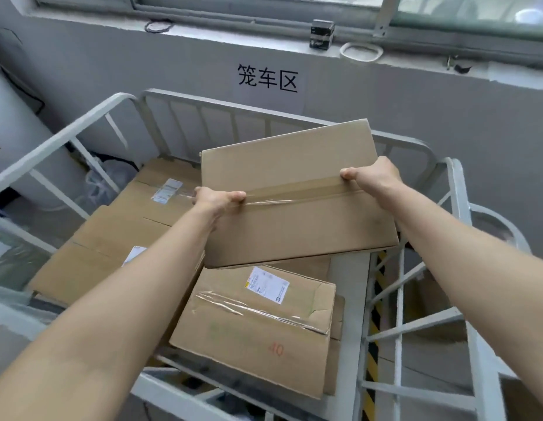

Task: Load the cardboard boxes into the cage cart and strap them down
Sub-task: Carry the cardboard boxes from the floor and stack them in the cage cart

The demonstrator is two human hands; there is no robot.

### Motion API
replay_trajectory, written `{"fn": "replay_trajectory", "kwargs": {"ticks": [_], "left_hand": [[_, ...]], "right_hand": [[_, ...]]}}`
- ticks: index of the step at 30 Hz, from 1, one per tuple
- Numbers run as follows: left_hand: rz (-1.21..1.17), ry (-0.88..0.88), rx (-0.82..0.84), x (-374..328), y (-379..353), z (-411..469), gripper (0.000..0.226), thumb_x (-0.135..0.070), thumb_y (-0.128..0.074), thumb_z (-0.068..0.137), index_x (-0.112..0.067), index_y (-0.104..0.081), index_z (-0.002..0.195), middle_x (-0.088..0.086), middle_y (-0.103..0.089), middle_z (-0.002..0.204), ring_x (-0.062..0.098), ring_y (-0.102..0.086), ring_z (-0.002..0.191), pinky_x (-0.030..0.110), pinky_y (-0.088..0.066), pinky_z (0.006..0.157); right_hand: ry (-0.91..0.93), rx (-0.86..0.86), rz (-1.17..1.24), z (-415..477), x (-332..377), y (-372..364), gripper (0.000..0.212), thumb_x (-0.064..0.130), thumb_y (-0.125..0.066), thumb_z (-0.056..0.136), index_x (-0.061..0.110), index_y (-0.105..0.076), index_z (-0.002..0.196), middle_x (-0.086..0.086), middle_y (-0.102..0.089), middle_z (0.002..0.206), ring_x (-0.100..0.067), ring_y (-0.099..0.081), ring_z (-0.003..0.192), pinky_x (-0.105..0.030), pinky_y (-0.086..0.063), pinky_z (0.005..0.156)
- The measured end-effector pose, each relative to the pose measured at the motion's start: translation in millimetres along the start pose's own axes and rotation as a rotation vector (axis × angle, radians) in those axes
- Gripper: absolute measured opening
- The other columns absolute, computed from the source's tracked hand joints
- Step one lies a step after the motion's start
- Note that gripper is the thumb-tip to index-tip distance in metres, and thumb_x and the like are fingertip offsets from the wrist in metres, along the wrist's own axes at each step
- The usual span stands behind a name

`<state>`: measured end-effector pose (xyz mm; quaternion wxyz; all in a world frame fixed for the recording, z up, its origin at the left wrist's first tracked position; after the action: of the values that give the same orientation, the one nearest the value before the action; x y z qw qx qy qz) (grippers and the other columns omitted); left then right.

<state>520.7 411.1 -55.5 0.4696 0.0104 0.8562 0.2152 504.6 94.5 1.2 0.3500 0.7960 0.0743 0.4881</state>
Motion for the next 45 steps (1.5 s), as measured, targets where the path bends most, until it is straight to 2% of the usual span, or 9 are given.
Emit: {"fn": "replay_trajectory", "kwargs": {"ticks": [4,9,15,22,29,36,40,43,45], "left_hand": [[0.099,0.004,0.066,-10,-6,73,0.106,-0.041,-0.091,0.045,-0.005,-0.039,0.130,0.015,-0.051,0.128,0.034,-0.057,0.109,0.048,-0.049,0.094],[0.235,-0.022,0.127,-12,-23,153,0.098,-0.039,-0.085,0.064,-0.006,-0.030,0.137,0.011,-0.043,0.138,0.031,-0.049,0.120,0.041,-0.042,0.098],[0.292,-0.006,0.235,4,-65,215,0.095,-0.035,-0.084,0.067,-0.005,-0.029,0.138,0.011,-0.042,0.140,0.031,-0.047,0.123,0.044,-0.039,0.103],[0.365,0.011,0.320,35,-116,256,0.088,-0.030,-0.083,0.070,-0.007,-0.031,0.137,0.012,-0.044,0.138,0.032,-0.047,0.122,0.044,-0.039,0.104],[0.425,0.079,0.323,81,-159,290,0.094,-0.032,-0.082,0.072,-0.009,-0.025,0.144,0.014,-0.041,0.142,0.035,-0.044,0.126,0.048,-0.038,0.105],[0.477,0.169,0.305,129,-189,323,0.092,-0.030,-0.081,0.073,-0.008,-0.026,0.143,0.015,-0.042,0.140,0.034,-0.044,0.123,0.046,-0.038,0.099],[0.518,0.166,0.309,147,-203,340,0.089,-0.026,-0.080,0.076,-0.005,-0.025,0.144,0.018,-0.041,0.141,0.036,-0.043,0.126,0.047,-0.037,0.102],[0.531,0.169,0.313,162,-209,349,0.088,-0.024,-0.079,0.077,-0.004,-0.025,0.143,0.018,-0.040,0.142,0.036,-0.043,0.127,0.046,-0.038,0.102],[0.540,0.180,0.324,174,-211,354,0.088,-0.023,-0.081,0.075,-0.004,-0.026,0.142,0.018,-0.041,0.141,0.036,-0.044,0.126,0.045,-0.038,0.102]], "right_hand": [[-0.098,-0.036,0.011,36,2,-49,0.071,0.044,-0.074,0.075,0.007,-0.046,0.130,-0.010,-0.055,0.131,-0.031,-0.053,0.119,-0.036,-0.045,0.095],[-0.216,-0.050,0.038,77,-8,-109,0.070,0.043,-0.073,0.076,0.007,-0.047,0.130,-0.009,-0.056,0.132,-0.029,-0.053,0.120,-0.035,-0.044,0.095],[-0.333,-0.066,0.042,114,-46,-150,0.073,0.045,-0.073,0.076,0.008,-0.045,0.132,-0.009,-0.055,0.132,-0.029,-0.053,0.119,-0.035,-0.044,0.096],[-0.423,-0.100,0.055,145,-96,-175,0.070,0.041,-0.074,0.077,0.007,-0.046,0.131,-0.009,-0.055,0.132,-0.029,-0.054,0.119,-0.038,-0.044,0.099],[-0.469,-0.071,0.052,181,-141,-206,0.075,0.044,-0.075,0.075,0.009,-0.042,0.133,-0.009,-0.055,0.132,-0.030,-0.054,0.117,-0.044,-0.044,0.100],[-0.508,0.010,0.061,216,-185,-245,0.071,0.034,-0.075,0.078,0.007,-0.040,0.133,-0.013,-0.055,0.130,-0.030,-0.056,0.113,-0.040,-0.048,0.095],[-0.531,0.027,0.120,231,-205,-264,0.060,0.026,-0.074,0.082,0.006,-0.043,0.130,-0.011,-0.057,0.125,-0.027,-0.058,0.104,-0.032,-0.046,0.082],[-0.527,0.059,0.149,236,-221,-279,0.053,0.022,-0.073,0.083,0.007,-0.046,0.127,-0.009,-0.059,0.119,-0.024,-0.057,0.096,-0.032,-0.046,0.082],[-0.527,0.078,0.142,237,-232,-286,0.050,0.018,-0.073,0.082,0.006,-0.048,0.124,-0.009,-0.060,0.119,-0.024,-0.057,0.097,-0.033,-0.047,0.085]]}}
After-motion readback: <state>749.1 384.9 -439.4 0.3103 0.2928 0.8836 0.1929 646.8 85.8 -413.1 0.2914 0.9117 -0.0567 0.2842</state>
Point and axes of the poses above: each hand's wrist, its own z-axis towards the middle knuckle, its own y-axis out of the back of the hand, x = y × z, the point moved 3 cm from there along z, towards the middle knuckle
